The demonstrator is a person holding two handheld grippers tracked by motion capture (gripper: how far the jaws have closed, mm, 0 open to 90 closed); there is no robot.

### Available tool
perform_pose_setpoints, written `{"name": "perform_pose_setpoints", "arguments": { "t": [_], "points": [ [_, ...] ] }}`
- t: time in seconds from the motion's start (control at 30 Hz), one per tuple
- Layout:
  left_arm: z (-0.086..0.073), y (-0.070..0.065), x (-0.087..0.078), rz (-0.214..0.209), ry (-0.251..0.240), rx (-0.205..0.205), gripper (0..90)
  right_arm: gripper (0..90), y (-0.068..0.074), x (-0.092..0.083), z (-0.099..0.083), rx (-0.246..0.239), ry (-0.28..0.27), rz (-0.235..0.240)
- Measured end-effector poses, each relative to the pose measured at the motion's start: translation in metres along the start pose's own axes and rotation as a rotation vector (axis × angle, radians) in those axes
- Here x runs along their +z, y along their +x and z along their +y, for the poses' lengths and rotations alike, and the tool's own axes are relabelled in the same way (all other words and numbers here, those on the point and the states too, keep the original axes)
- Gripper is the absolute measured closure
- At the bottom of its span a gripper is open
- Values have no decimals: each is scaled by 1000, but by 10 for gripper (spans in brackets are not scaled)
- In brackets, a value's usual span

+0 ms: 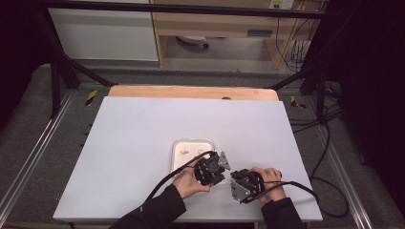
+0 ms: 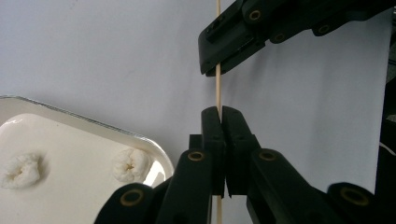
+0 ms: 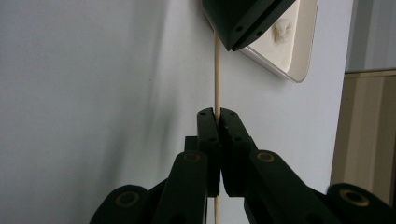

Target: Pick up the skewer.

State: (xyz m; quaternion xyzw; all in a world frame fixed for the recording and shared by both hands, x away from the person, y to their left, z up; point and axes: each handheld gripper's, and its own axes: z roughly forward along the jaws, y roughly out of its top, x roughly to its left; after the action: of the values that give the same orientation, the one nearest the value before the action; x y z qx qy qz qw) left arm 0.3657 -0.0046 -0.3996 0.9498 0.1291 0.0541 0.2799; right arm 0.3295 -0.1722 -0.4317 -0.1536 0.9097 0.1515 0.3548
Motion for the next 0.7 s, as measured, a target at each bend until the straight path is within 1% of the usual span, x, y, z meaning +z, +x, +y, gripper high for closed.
{"name": "perform_pose_setpoints", "arguments": {
  "t": [0.1, 0.13, 0.17, 0.27, 0.33, 0.37, 0.4, 0.47, 0.5, 0.63, 0.67, 0.7],
  "points": [
    [0, 0, -2, 0, 7, 8, 871, 888, 1, -1, 1, 2, -2, 7],
    [0, 0, -2, 0, 7, 8, 844, 888, 0, -1, 1, -7, 1, 8],
    [-1, 1, -3, 2, 14, 9, 816, 888, 0, -2, 1, -10, 7, 10],
    [-5, 4, -10, 12, 54, 5, 750, 888, -1, -3, 1, -17, 15, 5],
    [-6, 5, -11, 11, 61, 2, 725, 888, -1, -3, 1, -20, 26, 5],
    [-7, 7, -13, 7, 72, -4, 720, 888, -1, -3, 1, -29, 31, 4],
    [-9, 9, -15, 4, 93, -10, 718, 888, -1, -3, 1, -33, 35, 4],
    [-11, 9, -15, 0, 110, -10, 721, 888, -3, -2, 3, -46, 35, 3],
    [-11, 9, -14, 4, 126, -5, 725, 888, -3, -2, 3, -48, 40, 5],
    [-11, 7, -10, -7, 140, 0, 775, 888, -5, -1, 6, -64, 45, 5],
    [-10, 6, -6, -14, 145, -6, 787, 888, -6, -1, 7, -79, 45, 2],
    [-10, 6, -4, -17, 148, -3, 800, 888, -5, -1, 8, -76, 48, 5]
  ]
}}
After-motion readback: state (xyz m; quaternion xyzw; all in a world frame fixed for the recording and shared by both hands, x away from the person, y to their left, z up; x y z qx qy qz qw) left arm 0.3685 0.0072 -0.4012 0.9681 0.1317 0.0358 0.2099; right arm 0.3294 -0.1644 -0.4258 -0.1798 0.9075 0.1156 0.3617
